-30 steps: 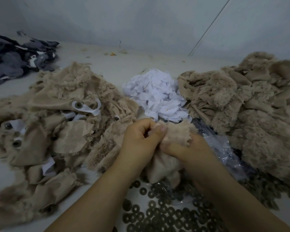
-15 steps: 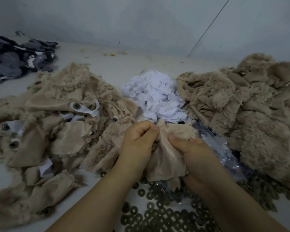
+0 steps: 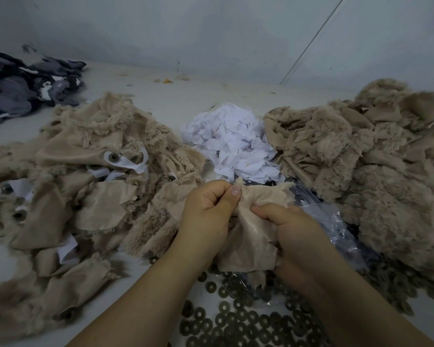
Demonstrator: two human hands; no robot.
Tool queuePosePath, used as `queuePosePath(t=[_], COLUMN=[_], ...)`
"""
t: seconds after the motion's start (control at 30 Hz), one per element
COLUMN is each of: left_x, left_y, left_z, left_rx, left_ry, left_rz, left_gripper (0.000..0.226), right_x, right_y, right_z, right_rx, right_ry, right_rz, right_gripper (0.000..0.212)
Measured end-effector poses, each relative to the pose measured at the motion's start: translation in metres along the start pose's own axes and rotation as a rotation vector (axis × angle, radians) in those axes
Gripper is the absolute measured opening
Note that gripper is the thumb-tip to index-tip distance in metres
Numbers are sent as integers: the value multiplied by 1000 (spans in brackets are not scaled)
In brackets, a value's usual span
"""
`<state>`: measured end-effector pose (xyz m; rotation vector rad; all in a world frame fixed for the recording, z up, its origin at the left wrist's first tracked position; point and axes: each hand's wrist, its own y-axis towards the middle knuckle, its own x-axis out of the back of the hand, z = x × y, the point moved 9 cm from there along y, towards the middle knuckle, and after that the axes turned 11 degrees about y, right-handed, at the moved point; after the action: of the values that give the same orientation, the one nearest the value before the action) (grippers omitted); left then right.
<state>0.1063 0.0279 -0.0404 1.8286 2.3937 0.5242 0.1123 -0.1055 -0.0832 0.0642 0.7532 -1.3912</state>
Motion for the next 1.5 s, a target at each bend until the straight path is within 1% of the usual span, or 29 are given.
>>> queuePosePath(t=[0.07, 0.13, 0.17, 0.2, 0.27, 0.33, 0.43, 0.5, 0.57, 0.63, 0.67, 0.73, 0.83, 0.87, 0.93, 1.0, 1.1, 1.23, 1.3, 1.4, 1.5], left_x=[-2, -7, -9, -11, -9, -2, 7, 7, 7, 6, 5, 5, 0, -2, -3, -1, 0, -3, -4, -3, -4], left_y=[0, -4, -6, -8, -9, -8, -8, -8, -6, -4, -3, -2, -2, -3, -4, -4, -5, -6, -6, -6, -7], left_z=[-8, -20, -26, -31, -35, -34, -32, -32, -24, -14, -9, -6, -10, -11, -10, -7, -3, -5, -5, -3, -2], left_rx=[-79, -196, -251, -296, -333, -311, -272, -227, -153, -79, -56, -42, -65, -72, -68, -35, 10, -12, -13, -6, 4], left_ry=[36, 81, 103, 128, 160, 137, 96, 69, 65, 65, 51, 25, 13, 12, 6, -20, -77, -61, -61, -71, -171], left_rz=[35, 96, 123, 137, 110, 42, -39, -56, -75, -74, -63, -43, 2, 14, 16, -6, -30, -6, 0, -20, -13], left_gripper=[36, 29, 27, 26, 24, 20, 39, 42, 38, 31, 31, 30, 19, 18, 18, 19, 21, 29, 29, 24, 25], right_x=[-4, -12, -14, -14, -9, -6, -10, -14, -17, -11, -7, -3, -6, -7, -8, -7, -5, -3, -2, -3, -7], right_y=[-4, -9, -10, -10, -5, -3, -8, -12, -11, -7, -5, -5, -7, -7, -5, -3, -4, -4, -3, -3, -3], right_z=[-3, -6, -7, -7, -2, 8, 21, 24, 18, 14, 12, 10, 14, 14, 13, 11, 8, 11, 12, 10, 5], right_rx=[-64, -160, -191, -202, -145, -15, 150, 190, 156, 134, 122, 98, 118, 122, 129, 128, 106, 162, 188, 177, 123], right_ry=[34, 142, 193, 222, 242, 240, 184, 161, 159, 125, 135, 145, 71, 98, 164, 151, 124, 30, 10, 63, 184], right_rz=[34, 98, 115, 113, 75, 60, 117, 150, 169, 101, 68, 49, 68, 80, 87, 69, 55, 41, 36, 30, 59], right_gripper=[27, 42, 52, 57, 52, 47, 39, 33, 29, 26, 27, 33, 47, 47, 37, 31, 35, 28, 27, 30, 42])
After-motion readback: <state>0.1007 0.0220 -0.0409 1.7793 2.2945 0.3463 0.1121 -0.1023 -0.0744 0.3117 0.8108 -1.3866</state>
